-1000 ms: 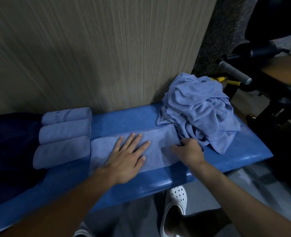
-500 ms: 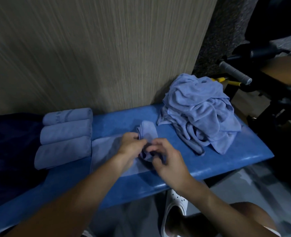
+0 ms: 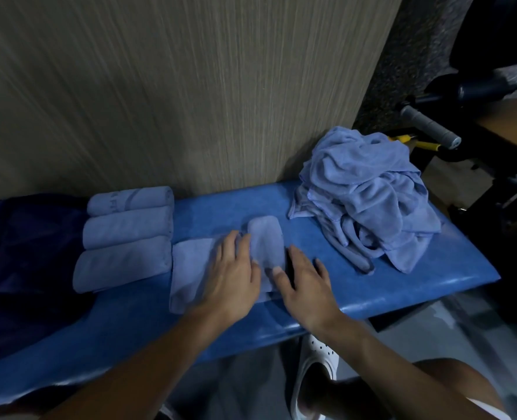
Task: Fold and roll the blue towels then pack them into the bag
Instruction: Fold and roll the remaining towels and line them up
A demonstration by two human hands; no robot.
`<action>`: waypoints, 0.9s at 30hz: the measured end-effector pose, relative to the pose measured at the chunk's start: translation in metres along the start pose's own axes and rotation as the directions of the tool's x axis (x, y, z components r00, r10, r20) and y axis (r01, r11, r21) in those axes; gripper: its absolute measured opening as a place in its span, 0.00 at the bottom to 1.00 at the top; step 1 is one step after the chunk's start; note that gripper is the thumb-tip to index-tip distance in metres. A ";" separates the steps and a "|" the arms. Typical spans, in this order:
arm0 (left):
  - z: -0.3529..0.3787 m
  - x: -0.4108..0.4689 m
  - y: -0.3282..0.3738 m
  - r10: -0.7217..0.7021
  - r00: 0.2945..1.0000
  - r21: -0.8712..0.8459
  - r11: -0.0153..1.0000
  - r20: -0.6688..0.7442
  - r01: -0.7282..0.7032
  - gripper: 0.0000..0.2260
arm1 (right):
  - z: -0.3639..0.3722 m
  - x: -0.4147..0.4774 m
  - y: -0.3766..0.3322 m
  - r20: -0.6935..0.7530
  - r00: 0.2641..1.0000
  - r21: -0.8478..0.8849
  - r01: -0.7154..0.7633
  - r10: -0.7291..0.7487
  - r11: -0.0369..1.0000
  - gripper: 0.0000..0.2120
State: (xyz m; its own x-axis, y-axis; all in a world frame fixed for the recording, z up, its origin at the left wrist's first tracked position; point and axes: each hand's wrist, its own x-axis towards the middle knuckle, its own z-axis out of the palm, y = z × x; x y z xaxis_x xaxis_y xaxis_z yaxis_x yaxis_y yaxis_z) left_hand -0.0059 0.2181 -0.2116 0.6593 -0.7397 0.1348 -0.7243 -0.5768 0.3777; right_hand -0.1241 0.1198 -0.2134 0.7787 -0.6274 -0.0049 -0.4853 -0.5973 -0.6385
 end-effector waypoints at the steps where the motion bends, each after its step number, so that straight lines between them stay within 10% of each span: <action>1: 0.000 -0.001 -0.002 -0.031 0.999 -0.001 1.000 -0.013 0.031 0.21 | -0.001 0.000 -0.002 -0.008 1.000 0.005 -0.001 0.001 1.000 0.28; 8: -0.006 -0.003 0.008 -0.015 0.996 -0.275 0.961 0.088 0.039 0.21 | 0.002 0.006 0.016 -0.033 0.999 -0.050 -0.009 0.008 0.999 0.27; 13: -0.004 -0.008 -0.002 0.227 0.968 -0.028 0.974 0.104 -0.226 0.24 | 0.000 0.001 0.031 -0.044 0.998 -0.095 0.032 -0.036 0.995 0.37; 27: -0.002 -0.004 -0.024 0.224 0.952 0.146 0.955 0.206 -0.257 0.34 | -0.009 -0.011 0.048 0.140 0.929 -0.229 0.367 -0.342 0.902 0.30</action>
State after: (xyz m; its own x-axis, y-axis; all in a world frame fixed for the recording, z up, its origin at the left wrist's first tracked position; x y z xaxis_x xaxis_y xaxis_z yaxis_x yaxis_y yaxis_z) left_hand 0.0092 0.2348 -0.2194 0.4240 -0.9053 0.0242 -0.8906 -0.4119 0.1926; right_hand -0.1595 0.0934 -0.2369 0.9452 -0.3087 0.1067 -0.2431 -0.8830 -0.4015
